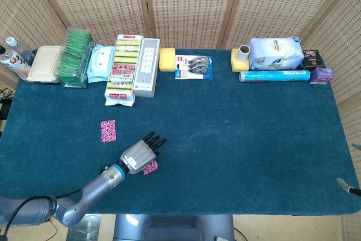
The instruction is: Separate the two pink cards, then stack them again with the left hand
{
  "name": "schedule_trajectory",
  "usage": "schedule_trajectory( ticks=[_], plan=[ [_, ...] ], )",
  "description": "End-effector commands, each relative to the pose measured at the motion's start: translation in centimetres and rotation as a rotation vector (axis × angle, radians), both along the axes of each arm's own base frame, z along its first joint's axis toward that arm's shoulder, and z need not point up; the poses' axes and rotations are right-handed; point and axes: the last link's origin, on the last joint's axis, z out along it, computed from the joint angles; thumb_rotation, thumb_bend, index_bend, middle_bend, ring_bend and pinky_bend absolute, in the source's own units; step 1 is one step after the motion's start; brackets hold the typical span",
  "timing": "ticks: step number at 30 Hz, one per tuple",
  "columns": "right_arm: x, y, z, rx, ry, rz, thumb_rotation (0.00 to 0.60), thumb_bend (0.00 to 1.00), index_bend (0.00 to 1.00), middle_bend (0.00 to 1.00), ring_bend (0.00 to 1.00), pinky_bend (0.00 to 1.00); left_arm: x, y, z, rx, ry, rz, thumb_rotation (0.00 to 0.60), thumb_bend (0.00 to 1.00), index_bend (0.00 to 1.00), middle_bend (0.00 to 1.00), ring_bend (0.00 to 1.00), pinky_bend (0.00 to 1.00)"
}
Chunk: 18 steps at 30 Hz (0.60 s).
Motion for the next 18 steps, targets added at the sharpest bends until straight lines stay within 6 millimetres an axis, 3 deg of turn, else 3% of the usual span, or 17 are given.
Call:
schedule_trajectory(
  ticks=[1,18],
  plan=[
    [0.00,0.00,0.00,0.000,-0.001,0.000,0.600,0.00,0.20,0.02,0.00,0.00,0.08,0.03,0.12,0.007,0.002,0.006,0.600,0.20,0.42,0.00,0.00,0.00],
    [0.04,0.07,0.08,-0.006,-0.003,0.000,0.600,0.00,0.20,0.02,0.00,0.00,0.08,0.19,0.33,0.025,0.031,0.038,0.600,0.15,0.35,0.00,0.00,0.00]
  ],
)
